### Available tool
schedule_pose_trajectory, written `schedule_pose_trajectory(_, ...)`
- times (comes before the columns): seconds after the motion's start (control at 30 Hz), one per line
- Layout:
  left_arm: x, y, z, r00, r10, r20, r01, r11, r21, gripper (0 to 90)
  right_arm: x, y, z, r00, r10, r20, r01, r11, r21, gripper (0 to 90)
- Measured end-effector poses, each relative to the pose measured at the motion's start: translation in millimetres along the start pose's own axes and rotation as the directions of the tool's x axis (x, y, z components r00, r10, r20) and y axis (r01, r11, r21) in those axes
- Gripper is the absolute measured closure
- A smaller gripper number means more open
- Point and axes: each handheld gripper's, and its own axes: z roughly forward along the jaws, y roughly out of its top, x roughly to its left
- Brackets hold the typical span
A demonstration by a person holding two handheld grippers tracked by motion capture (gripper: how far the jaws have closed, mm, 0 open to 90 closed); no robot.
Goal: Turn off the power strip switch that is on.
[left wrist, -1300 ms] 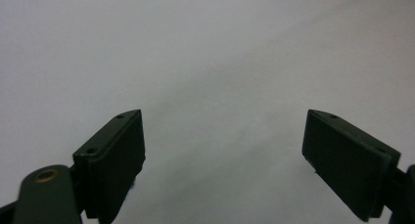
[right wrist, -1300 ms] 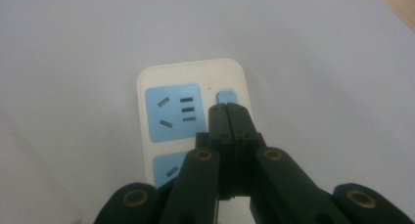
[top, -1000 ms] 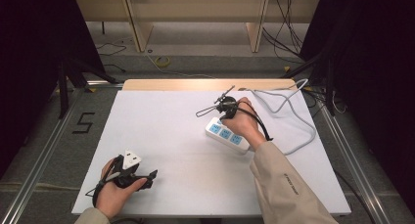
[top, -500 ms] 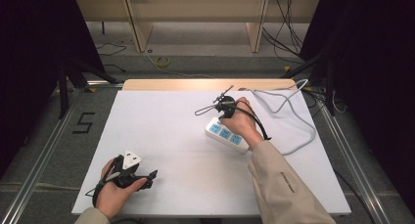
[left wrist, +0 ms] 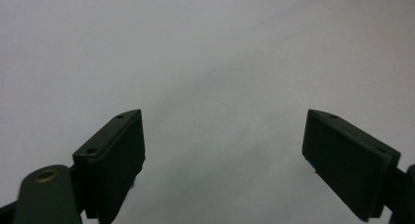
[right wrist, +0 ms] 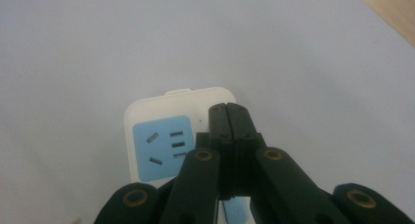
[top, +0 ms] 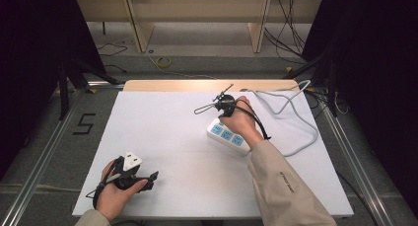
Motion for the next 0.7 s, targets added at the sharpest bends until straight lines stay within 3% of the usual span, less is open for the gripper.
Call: schedule_pose_trajectory(0.7, -0.1, 0.0, -0.1, 1.0, 0.0, 0.001, 0.0, 1.0, -0.003, 15.8, -0.3, 3.1, 8.4, 0.9999, 0.01, -0.004, -0.01, 1.0, 0.019, 90.0)
